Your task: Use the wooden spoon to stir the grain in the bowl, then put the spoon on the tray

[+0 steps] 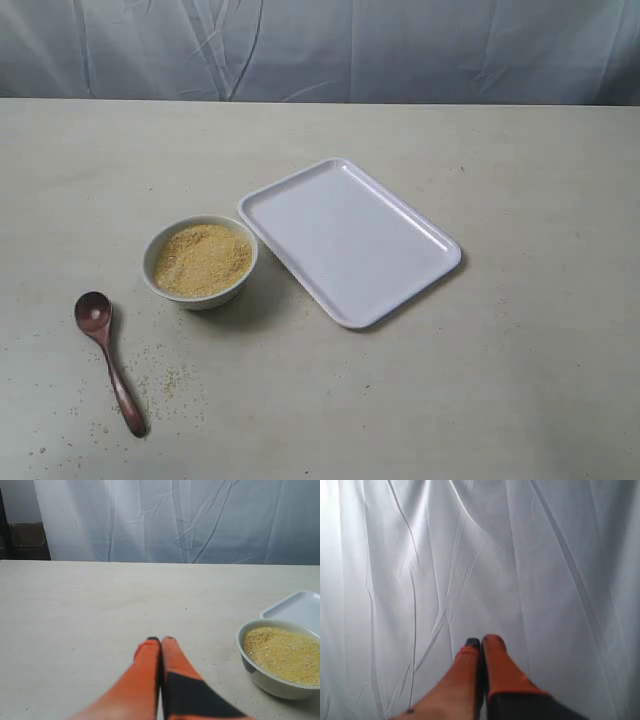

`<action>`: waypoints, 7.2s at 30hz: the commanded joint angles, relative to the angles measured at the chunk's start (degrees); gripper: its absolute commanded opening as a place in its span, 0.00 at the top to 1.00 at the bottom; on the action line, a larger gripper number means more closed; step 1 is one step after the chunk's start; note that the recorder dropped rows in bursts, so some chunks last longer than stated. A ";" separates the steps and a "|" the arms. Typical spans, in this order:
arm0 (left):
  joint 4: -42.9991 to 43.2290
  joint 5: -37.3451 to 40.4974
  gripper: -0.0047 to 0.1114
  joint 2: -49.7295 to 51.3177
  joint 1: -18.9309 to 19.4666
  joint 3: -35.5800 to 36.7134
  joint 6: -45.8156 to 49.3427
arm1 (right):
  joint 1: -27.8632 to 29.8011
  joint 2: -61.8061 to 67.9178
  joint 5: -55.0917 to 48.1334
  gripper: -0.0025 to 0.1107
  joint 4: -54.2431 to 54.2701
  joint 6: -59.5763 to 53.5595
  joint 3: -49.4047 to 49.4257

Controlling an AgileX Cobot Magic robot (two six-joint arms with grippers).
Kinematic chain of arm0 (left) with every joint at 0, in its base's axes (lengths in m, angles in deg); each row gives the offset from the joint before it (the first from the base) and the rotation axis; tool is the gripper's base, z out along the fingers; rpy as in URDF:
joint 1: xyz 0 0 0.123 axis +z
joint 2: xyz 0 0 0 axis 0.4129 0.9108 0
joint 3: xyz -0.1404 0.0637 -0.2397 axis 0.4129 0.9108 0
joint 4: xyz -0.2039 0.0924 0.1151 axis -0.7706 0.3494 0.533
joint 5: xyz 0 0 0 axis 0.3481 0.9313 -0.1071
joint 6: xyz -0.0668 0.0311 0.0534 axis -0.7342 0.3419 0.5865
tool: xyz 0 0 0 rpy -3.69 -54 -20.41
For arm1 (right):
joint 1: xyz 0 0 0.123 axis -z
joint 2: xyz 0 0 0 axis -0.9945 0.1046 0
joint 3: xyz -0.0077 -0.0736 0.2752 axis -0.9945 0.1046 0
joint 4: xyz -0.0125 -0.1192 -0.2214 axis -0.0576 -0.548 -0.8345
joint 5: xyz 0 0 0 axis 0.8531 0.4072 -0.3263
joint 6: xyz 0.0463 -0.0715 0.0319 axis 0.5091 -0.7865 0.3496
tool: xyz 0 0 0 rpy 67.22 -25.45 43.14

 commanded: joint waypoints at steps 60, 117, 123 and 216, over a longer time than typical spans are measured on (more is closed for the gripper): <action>-0.04 -0.98 0.96 -0.26 -0.02 0.17 -0.03 | -61.76 130.26 -74.51 0.98 -5.70 18.33 -107.63; 0.41 -1.20 0.96 -0.26 -0.02 0.17 0.07 | -59.37 126.42 -78.08 0.98 -9.45 21.72 -107.63; 0.41 -1.20 0.96 -0.26 -0.02 0.17 0.07 | -53.61 120.81 -86.04 0.98 -7.49 14.81 -107.63; 0.41 -1.57 0.96 -0.26 -0.02 0.17 0.18 | -43.25 109.33 -36.11 0.65 22.38 19.33 -63.91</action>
